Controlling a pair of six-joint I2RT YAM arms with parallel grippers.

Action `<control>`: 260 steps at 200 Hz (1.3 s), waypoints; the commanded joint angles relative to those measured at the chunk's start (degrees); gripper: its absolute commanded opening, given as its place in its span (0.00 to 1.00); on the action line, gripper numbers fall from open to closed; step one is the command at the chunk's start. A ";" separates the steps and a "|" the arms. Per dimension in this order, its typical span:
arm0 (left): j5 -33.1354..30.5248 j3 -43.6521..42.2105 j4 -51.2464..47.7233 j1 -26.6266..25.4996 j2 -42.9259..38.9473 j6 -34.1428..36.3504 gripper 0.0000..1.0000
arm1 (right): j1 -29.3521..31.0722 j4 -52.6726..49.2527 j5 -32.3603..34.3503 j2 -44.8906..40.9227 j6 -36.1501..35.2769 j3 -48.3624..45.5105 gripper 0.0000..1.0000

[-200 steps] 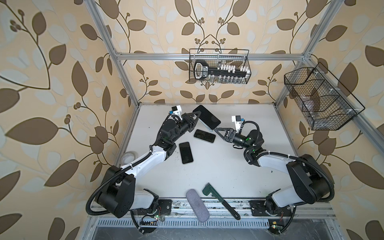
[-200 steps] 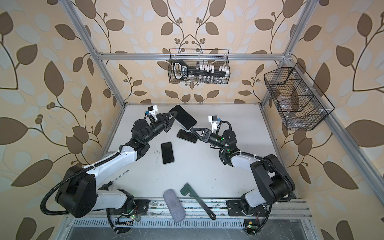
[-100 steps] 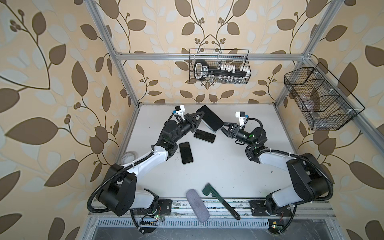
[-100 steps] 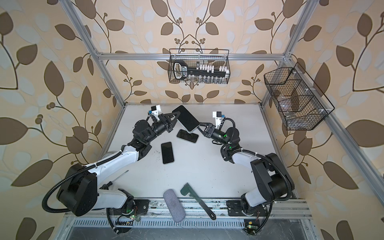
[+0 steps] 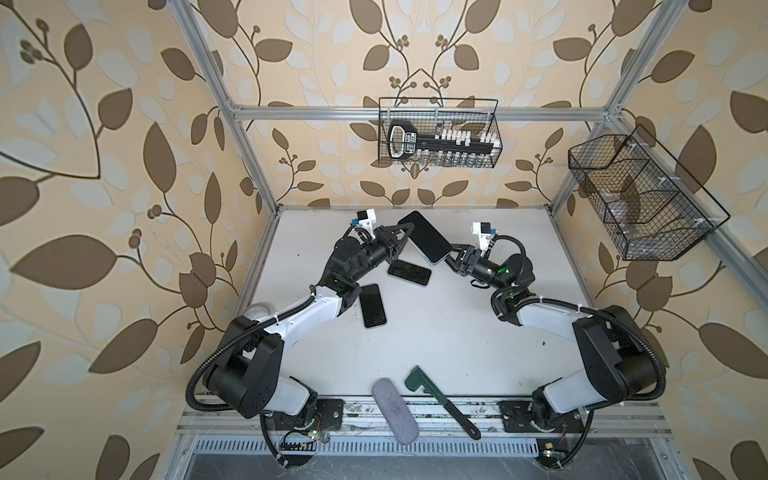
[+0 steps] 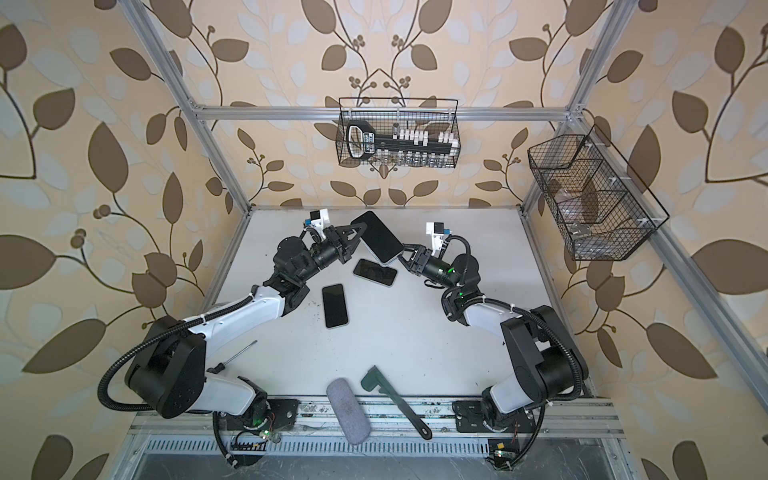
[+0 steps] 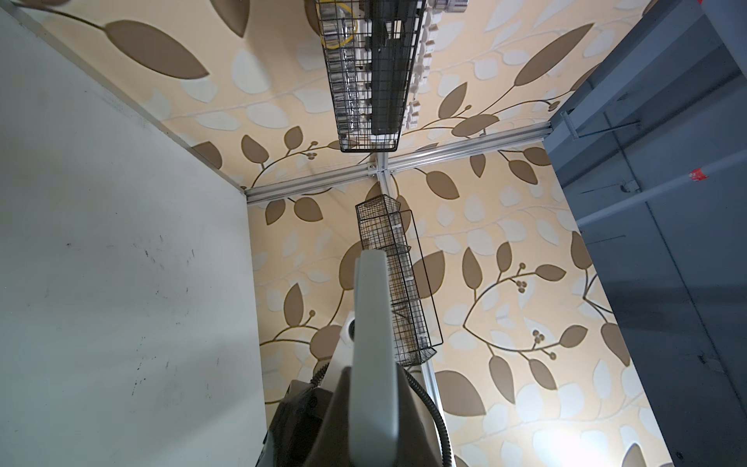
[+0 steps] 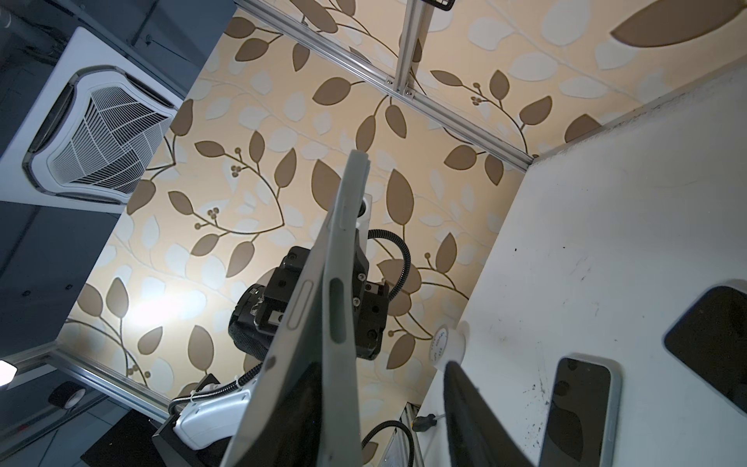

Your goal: Take the phone out of the phone case

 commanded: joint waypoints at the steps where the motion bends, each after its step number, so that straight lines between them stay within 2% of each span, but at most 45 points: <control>1: -0.50 2.80 4.06 -0.18 2.39 0.90 0.00 | 0.40 5.53 -2.65 -1.13 1.73 0.12 0.44; 65: -0.33 3.44 5.29 -0.13 6.07 0.98 0.00 | -0.83 6.98 -2.69 -2.95 4.50 -1.14 0.19; 78: -0.37 3.33 5.17 -0.09 6.38 1.15 0.04 | -0.96 7.05 -2.19 -3.52 4.99 -1.55 0.14; 101: -0.46 3.17 5.12 -0.09 7.02 1.18 0.11 | -1.16 7.05 -1.29 -4.34 6.32 -1.92 0.10; 161: -0.29 3.22 6.39 -0.08 8.27 0.34 0.35 | -1.49 7.52 1.12 -5.22 11.48 -2.82 0.07; 182: -0.29 3.17 6.69 -0.13 8.20 0.18 0.40 | -1.70 8.77 1.93 -5.07 13.47 -3.20 0.07; 206: -0.29 3.17 6.74 -0.13 7.92 -0.03 0.42 | -1.88 9.90 2.60 -4.66 14.93 -3.57 0.07; 221: -0.29 3.00 6.80 -0.08 7.61 -0.15 0.48 | -1.88 10.92 3.08 -4.12 15.81 -3.87 0.06; 260: -0.64 2.21 5.50 -0.09 5.51 -0.16 0.57 | -2.15 12.65 3.96 -2.83 16.75 -4.43 0.06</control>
